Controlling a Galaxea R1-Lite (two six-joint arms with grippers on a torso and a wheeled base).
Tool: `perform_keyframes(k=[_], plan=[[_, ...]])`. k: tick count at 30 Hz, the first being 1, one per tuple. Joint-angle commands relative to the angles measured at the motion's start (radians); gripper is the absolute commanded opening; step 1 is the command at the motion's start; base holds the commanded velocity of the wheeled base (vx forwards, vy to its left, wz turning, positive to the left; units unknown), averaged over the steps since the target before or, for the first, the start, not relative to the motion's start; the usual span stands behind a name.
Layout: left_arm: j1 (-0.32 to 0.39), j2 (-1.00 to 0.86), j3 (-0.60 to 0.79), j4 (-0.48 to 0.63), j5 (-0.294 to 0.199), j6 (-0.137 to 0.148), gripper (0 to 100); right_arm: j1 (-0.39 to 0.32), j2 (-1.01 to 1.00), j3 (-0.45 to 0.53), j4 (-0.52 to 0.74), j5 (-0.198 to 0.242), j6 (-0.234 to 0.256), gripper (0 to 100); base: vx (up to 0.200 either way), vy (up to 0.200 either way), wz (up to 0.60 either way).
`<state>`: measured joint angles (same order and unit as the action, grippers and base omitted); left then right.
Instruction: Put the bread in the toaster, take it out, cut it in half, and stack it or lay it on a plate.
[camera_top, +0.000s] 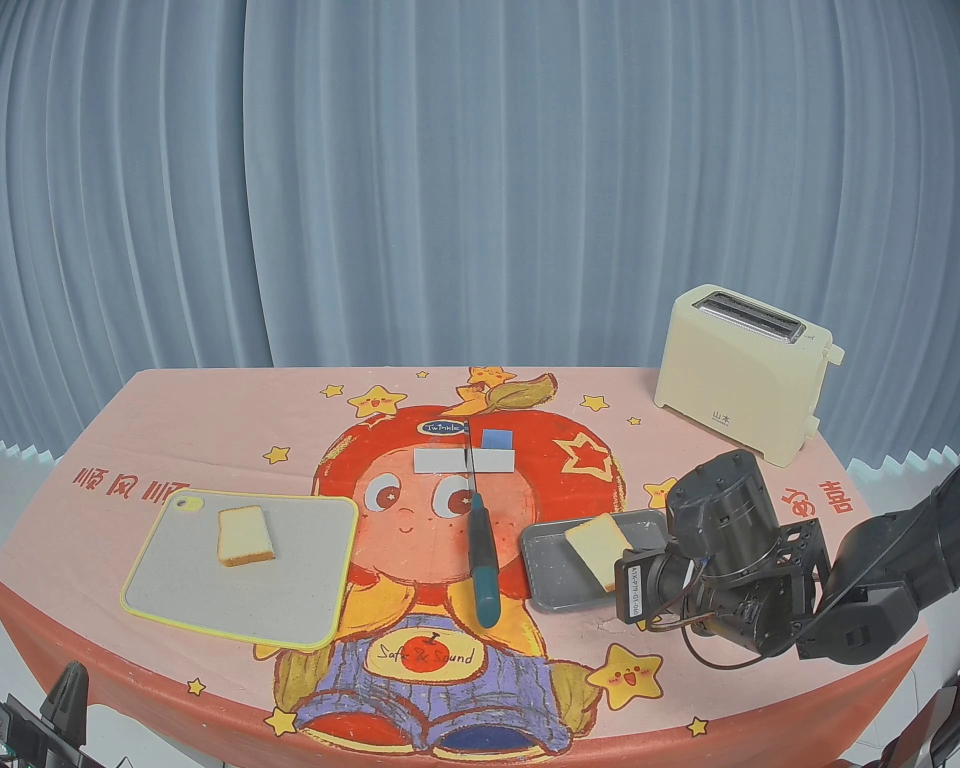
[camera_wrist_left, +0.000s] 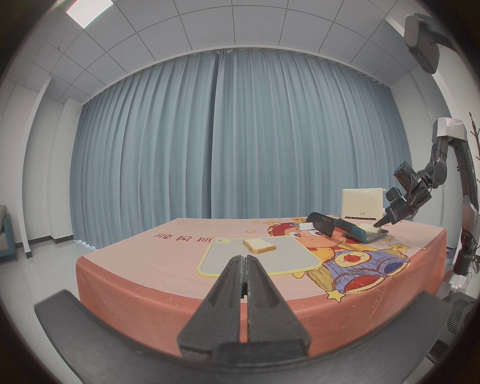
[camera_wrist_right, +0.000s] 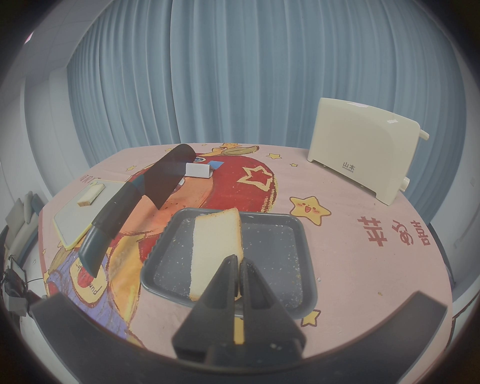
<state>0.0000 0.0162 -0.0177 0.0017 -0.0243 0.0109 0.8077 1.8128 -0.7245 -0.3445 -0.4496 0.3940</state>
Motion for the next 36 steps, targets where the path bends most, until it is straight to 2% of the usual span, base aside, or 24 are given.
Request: perform_keyframes(k=[1, 23, 24, 36], plan=[[0.000, -0.009, 0.016, 0.000, 0.000, 0.000, 0, 0.004, 0.003, 0.002, -0.001, -0.011, -0.001, 0, 0.000, 0.000, 0.00], [0.000, -0.009, 0.016, 0.000, 0.000, 0.000, 0, 0.004, 0.011, -0.004, -0.002, -0.026, 0.008, 0, 0.000, 0.000, 0.00], [0.000, -0.009, 0.016, 0.000, 0.000, 0.000, 0, 0.004, 0.011, -0.004, -0.002, -0.026, 0.008, 100, 0.000, 0.000, 0.00], [0.000, -0.009, 0.016, 0.000, 0.000, 0.000, 0, 0.021, 0.003, -0.006, -0.002, -0.024, 0.022, 100, 0.000, 0.000, 0.00]])
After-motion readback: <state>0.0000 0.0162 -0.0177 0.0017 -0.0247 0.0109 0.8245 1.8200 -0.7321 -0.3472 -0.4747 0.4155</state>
